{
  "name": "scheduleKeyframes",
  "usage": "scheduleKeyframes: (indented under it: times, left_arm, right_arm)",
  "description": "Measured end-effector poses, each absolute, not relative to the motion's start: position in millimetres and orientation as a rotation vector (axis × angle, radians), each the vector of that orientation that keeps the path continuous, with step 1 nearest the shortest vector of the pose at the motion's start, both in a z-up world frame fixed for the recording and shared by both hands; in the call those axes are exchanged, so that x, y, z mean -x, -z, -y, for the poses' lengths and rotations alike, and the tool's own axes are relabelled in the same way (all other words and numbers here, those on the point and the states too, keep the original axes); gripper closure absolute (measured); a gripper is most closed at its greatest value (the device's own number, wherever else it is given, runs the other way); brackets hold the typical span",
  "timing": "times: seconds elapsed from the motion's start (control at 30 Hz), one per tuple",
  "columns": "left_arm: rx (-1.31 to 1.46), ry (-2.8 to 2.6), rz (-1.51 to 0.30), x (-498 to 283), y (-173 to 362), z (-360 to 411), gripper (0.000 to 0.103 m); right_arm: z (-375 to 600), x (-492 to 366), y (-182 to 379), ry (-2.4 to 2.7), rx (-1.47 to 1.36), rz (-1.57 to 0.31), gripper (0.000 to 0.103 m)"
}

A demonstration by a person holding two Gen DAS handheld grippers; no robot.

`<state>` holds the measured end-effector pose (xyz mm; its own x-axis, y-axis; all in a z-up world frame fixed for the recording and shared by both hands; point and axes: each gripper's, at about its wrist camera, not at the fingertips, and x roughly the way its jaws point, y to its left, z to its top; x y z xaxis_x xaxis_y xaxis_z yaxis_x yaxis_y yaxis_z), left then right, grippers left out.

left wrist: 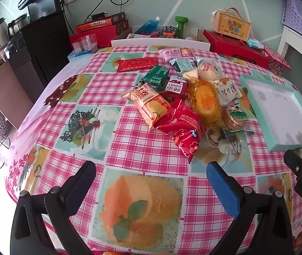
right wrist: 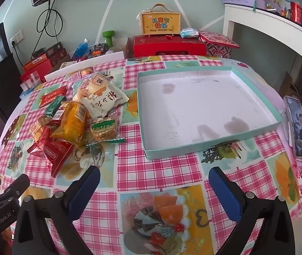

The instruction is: Organize snacks

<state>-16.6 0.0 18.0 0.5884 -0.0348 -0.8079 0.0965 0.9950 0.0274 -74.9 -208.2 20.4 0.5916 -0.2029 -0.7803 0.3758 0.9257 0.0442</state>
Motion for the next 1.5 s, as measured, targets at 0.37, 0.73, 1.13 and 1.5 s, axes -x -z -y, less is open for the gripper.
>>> scheduleKeyframes:
  times: [0.37,0.73,1.13,1.5]
  left_arm:
    - [-0.073,0.093,-0.934,18.2,-18.0,1.2,0.0]
    - [-0.07,0.096,-0.935,18.5,-16.0,2.0,0.0]
    - [-0.063,0.096,-0.937,18.5,-15.2,1.4,0.0]
    - [-0.056,0.094,-0.938,19.1,-14.4,-0.1,0.0]
  right_arm:
    - [208.4,75.0,-19.4,0.349,-0.216,-0.878,0.0]
    - [204.4,75.7,-20.6,0.354,-0.195,-0.87,0.0]
    - [204.6,76.7,-20.9,0.357,-0.189,-0.867,0.0]
    - [204.9,77.0,-21.3,0.362,-0.19,-0.865,0.0]
